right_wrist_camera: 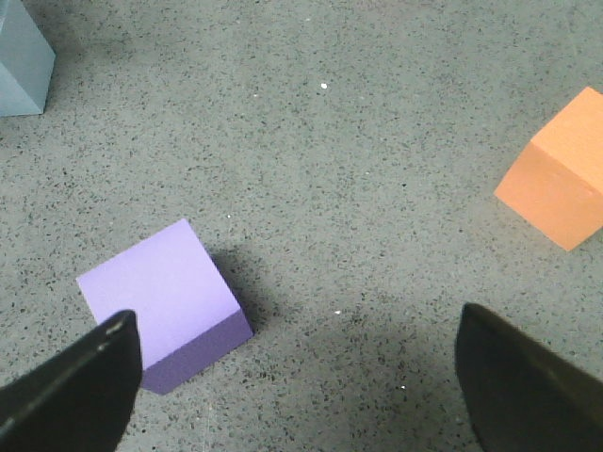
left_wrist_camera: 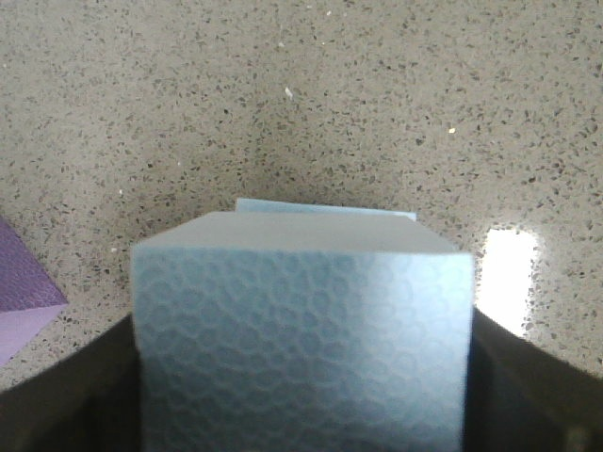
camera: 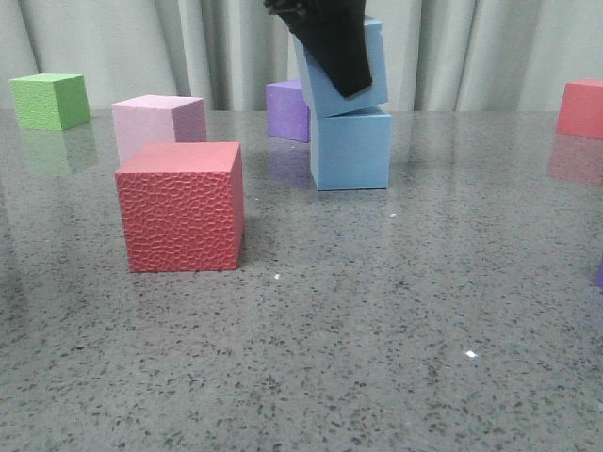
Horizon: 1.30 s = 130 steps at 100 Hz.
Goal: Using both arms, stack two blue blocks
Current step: 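Lower the held cube onto the top of the placed cube, then open the left gripper and raise it off the stack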
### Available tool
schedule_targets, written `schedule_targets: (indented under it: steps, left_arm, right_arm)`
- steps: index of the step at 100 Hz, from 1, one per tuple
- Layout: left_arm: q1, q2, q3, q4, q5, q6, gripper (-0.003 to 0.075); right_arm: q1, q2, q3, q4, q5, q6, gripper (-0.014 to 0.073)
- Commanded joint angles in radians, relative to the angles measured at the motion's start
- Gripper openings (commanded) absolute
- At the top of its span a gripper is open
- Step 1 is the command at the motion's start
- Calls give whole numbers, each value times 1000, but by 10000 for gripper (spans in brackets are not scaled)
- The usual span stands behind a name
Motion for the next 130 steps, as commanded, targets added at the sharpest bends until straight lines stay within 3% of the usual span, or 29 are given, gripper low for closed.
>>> schedule_targets:
  steps: [1,28,63,130]
  left_arm:
    - [-7,-71,-24,-25,20,-2,469]
    - [-7,-71,-24,-29,14,-2,591]
    - [-7,-71,-24,-29,11,-2,677]
    - [-7,-188,-24,-25,21,-45,673]
  right_arm:
    - [-8,4,-24,-14,-54,-10,664]
    - [-8,4,-24,-14,-54,-10,664]
    - [-8,4,-24,-14,-54,-10,664]
    - [-8,4,-24,-14,-55,-10,664]
